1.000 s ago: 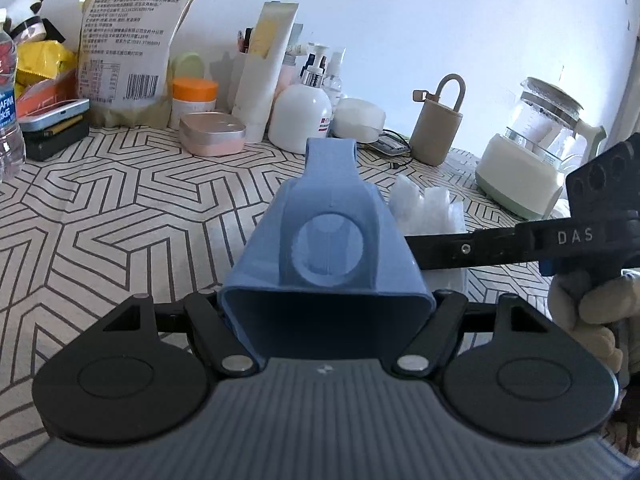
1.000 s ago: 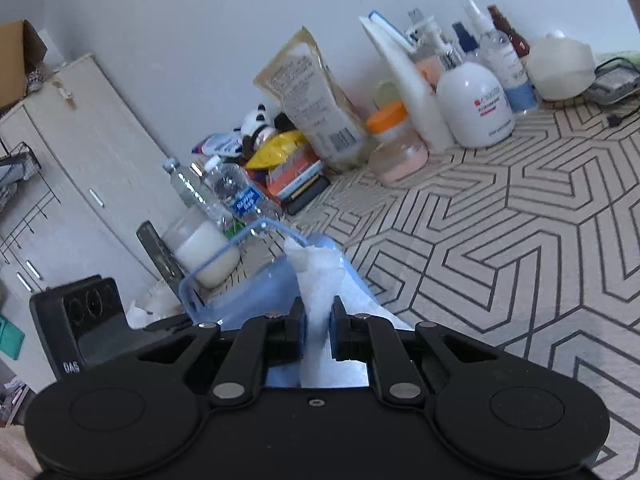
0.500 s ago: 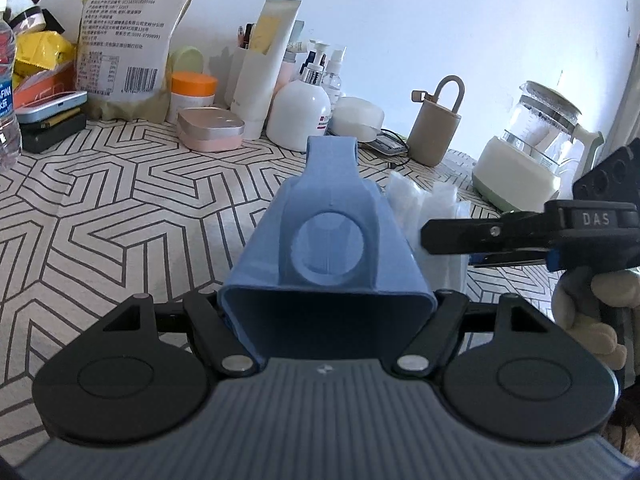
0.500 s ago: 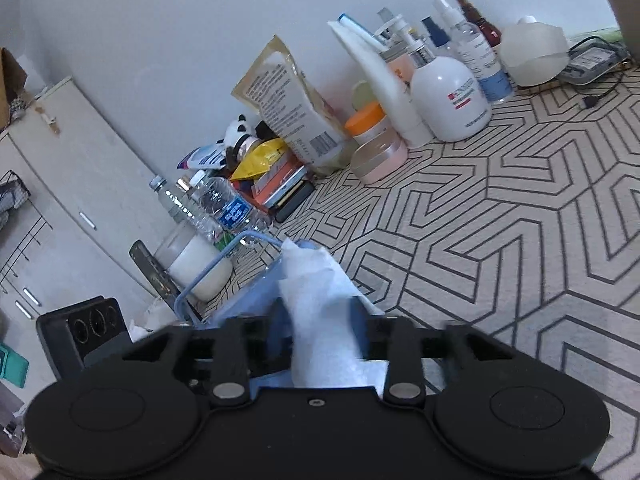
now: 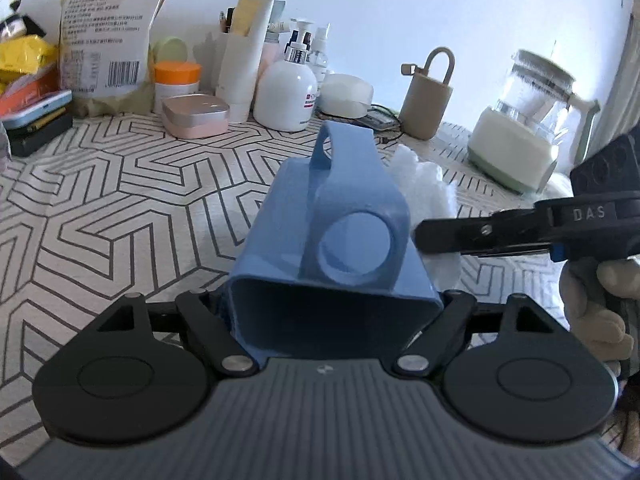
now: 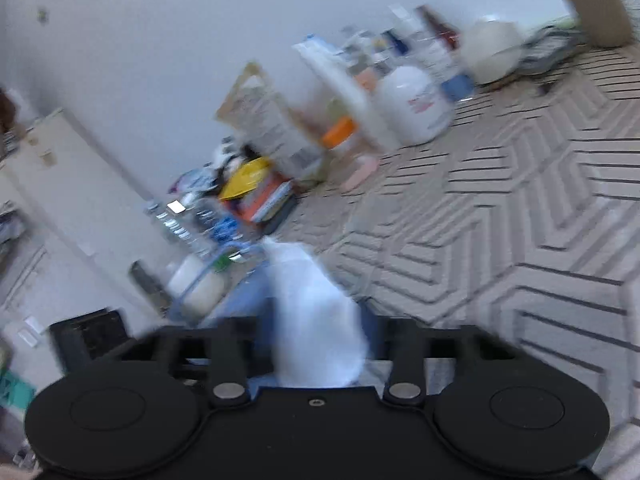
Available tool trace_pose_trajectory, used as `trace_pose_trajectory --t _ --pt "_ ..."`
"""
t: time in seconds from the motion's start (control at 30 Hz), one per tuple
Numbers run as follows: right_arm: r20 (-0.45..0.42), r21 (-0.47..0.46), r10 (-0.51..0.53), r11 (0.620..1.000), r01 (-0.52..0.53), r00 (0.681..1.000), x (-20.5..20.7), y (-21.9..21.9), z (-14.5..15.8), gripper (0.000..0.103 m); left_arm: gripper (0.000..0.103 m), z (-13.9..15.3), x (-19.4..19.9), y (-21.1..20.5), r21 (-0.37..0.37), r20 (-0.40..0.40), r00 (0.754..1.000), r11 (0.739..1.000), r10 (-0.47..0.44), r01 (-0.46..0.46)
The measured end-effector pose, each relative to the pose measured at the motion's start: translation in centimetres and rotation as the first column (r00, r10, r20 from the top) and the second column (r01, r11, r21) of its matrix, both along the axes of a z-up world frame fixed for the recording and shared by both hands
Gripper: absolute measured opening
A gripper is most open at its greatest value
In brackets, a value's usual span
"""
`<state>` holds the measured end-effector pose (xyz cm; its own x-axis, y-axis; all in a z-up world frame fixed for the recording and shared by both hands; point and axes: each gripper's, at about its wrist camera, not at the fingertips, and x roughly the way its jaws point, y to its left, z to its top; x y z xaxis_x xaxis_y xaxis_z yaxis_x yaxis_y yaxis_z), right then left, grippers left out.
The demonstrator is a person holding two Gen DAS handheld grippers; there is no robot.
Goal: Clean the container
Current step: 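Continue rubbing the wipe over the container's side wall with the right tool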
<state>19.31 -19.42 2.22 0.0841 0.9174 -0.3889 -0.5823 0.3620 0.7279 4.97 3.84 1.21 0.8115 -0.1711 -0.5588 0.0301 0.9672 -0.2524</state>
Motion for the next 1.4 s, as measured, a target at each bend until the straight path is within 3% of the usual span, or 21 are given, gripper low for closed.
trace_pose_trajectory --t 0.13,0.3,0.5,0.63,0.77,0.93,1.4 --pt "0.007 -0.023 0.037 0.999 -0.037 0.999 -0.4 1.2 -0.3 0.017 0.079 0.0 0.0 -0.6 0.041 -0.006 1.0 0.999 -0.009 0.009" --pt "-0.062 0.1 0.094 0.991 -0.088 0.994 -0.3 1.1 -0.4 0.017 0.075 0.0 -0.1 -0.6 0.037 0.001 1.0 0.999 -0.026 0.026" --pt "-0.041 0.148 0.151 0.979 -0.143 0.988 -1.2 1.5 0.1 0.017 0.074 0.0 -0.1 -0.3 0.013 0.006 1.0 1.0 -0.016 0.016" --pt "0.003 0.115 0.141 0.983 -0.141 0.99 -1.6 1.8 0.5 0.017 0.073 0.0 -0.2 -0.2 0.012 0.009 1.0 1.0 -0.006 0.006" --pt "0.145 -0.007 0.1 0.995 -0.1 0.984 -2.4 2.1 1.3 0.017 0.073 0.0 -0.2 -0.3 0.016 0.008 1.0 1.0 -0.007 0.007" --pt "0.18 -0.077 0.074 0.995 -0.061 0.981 -2.2 2.4 1.2 0.017 0.073 0.0 -0.2 -0.5 0.028 0.005 1.0 1.0 -0.007 0.007" --pt "0.232 -0.127 0.042 0.992 -0.013 0.972 -2.4 2.4 1.4 0.02 0.073 0.0 -0.2 -0.7 0.042 0.015 1.0 0.999 -0.024 0.024"
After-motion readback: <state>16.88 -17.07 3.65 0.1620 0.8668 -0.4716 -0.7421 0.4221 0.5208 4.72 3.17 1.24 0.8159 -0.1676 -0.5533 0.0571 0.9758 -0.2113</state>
